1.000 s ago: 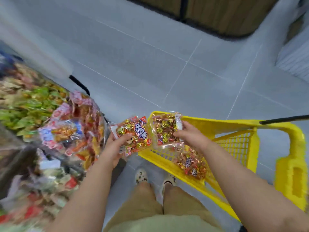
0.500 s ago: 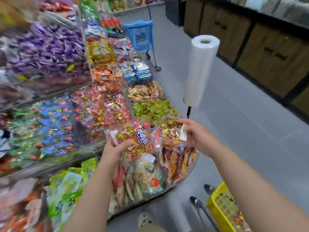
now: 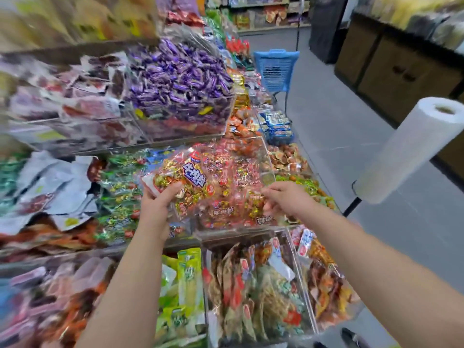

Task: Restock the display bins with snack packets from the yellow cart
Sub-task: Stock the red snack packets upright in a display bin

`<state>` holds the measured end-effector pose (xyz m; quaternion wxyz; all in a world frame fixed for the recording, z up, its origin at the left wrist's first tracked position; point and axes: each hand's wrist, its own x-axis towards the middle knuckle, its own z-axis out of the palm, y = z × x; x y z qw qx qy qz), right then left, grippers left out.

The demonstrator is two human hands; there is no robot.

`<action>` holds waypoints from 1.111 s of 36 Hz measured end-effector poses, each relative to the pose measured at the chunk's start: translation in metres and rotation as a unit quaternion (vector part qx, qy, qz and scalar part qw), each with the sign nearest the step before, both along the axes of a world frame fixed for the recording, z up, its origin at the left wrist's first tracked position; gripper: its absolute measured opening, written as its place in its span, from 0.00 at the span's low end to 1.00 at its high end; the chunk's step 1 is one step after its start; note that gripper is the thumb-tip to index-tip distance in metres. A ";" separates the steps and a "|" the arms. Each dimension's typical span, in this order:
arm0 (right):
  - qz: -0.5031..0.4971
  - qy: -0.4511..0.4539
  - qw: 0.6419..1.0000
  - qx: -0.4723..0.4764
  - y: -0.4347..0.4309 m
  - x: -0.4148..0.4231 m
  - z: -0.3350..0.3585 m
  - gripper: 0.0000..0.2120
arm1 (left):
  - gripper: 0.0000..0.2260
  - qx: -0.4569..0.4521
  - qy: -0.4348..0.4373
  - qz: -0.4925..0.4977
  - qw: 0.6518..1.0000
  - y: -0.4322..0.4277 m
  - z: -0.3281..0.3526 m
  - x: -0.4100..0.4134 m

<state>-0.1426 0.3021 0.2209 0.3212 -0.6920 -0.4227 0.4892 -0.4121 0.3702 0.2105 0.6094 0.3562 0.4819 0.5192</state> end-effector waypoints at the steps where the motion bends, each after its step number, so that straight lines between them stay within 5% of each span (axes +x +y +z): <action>1: -0.002 0.014 1.000 -0.009 0.008 -0.002 -0.002 0.05 | 0.20 -0.002 -0.002 0.002 1.000 0.001 0.000 -0.001; 9: -0.006 0.157 0.985 -0.079 0.058 -0.030 -0.028 0.10 | 0.26 -0.016 -0.009 0.022 1.000 0.006 -0.008 -0.005; 15: 0.029 0.192 0.979 -0.059 0.077 -0.041 -0.033 0.07 | 0.21 -0.009 -0.041 0.033 0.999 0.017 -0.015 -0.014; 20: -0.058 0.291 0.953 -0.061 0.090 -0.038 -0.041 0.08 | 0.21 0.007 -0.046 0.037 0.998 0.027 -0.015 -0.022; 26: -0.007 0.084 0.991 -0.108 0.083 -0.029 -0.058 0.19 | 0.25 -0.004 -0.029 0.044 0.999 0.037 -0.020 -0.023; 29: 0.085 -0.142 0.983 -0.075 0.084 -0.021 -0.055 0.32 | 0.25 -0.003 -0.013 0.038 0.999 0.041 -0.020 -0.021; 33: 0.151 -0.416 0.896 -0.035 0.088 -0.019 -0.049 0.39 | 0.25 -0.020 -0.007 0.040 0.999 0.045 -0.018 -0.018; 37: 0.269 -0.454 0.849 0.037 0.097 -0.016 -0.048 0.47 | 0.23 -0.016 -0.003 0.033 0.999 0.046 -0.019 -0.018; 40: 0.471 -0.493 0.714 0.156 0.106 -0.007 -0.038 0.44 | 0.23 -0.007 -0.013 0.027 1.000 0.047 -0.020 -0.018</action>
